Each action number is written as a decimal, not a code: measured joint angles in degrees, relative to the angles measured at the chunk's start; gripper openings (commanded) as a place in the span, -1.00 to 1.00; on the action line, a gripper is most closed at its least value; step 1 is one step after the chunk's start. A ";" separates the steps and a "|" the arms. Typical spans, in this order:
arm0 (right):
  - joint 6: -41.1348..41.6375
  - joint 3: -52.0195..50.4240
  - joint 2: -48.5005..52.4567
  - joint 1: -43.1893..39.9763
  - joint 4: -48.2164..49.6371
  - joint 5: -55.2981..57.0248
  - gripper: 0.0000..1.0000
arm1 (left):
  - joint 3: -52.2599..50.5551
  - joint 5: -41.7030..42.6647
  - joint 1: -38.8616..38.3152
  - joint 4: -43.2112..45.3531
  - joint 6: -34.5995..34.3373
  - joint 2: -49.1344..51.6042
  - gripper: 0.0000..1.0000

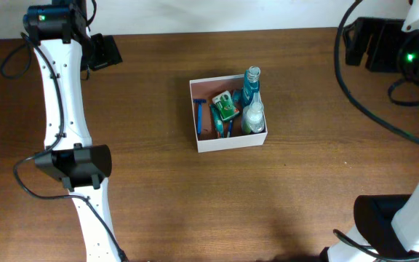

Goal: Pack container

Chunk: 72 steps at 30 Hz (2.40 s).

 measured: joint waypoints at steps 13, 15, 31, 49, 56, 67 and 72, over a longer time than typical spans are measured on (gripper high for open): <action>-8.00 -6.27 -13.42 0.00 0.00 2.64 0.97 | 0.00 0.00 0.00 0.00 0.00 0.00 0.99; -8.09 -12.11 -18.25 0.00 0.02 2.91 0.97 | 0.00 0.00 0.00 -0.02 0.00 0.00 0.99; -8.31 -74.64 -44.46 0.00 37.70 3.10 0.97 | 0.00 -0.02 0.00 0.00 0.00 0.00 0.99; -8.33 -141.22 -72.96 0.00 98.75 -1.25 0.97 | 0.00 -0.02 0.00 0.00 0.02 0.00 0.99; -8.33 -150.29 -86.33 0.00 100.24 -1.70 0.98 | 0.00 0.00 0.00 0.02 0.00 0.00 0.99; -8.33 -155.49 -96.54 0.00 99.10 -1.73 0.97 | 0.00 0.00 0.00 0.04 0.00 0.00 0.99; -8.31 -158.35 -100.39 0.00 98.99 -1.73 0.97 | 0.00 0.00 0.00 0.04 0.00 0.00 0.99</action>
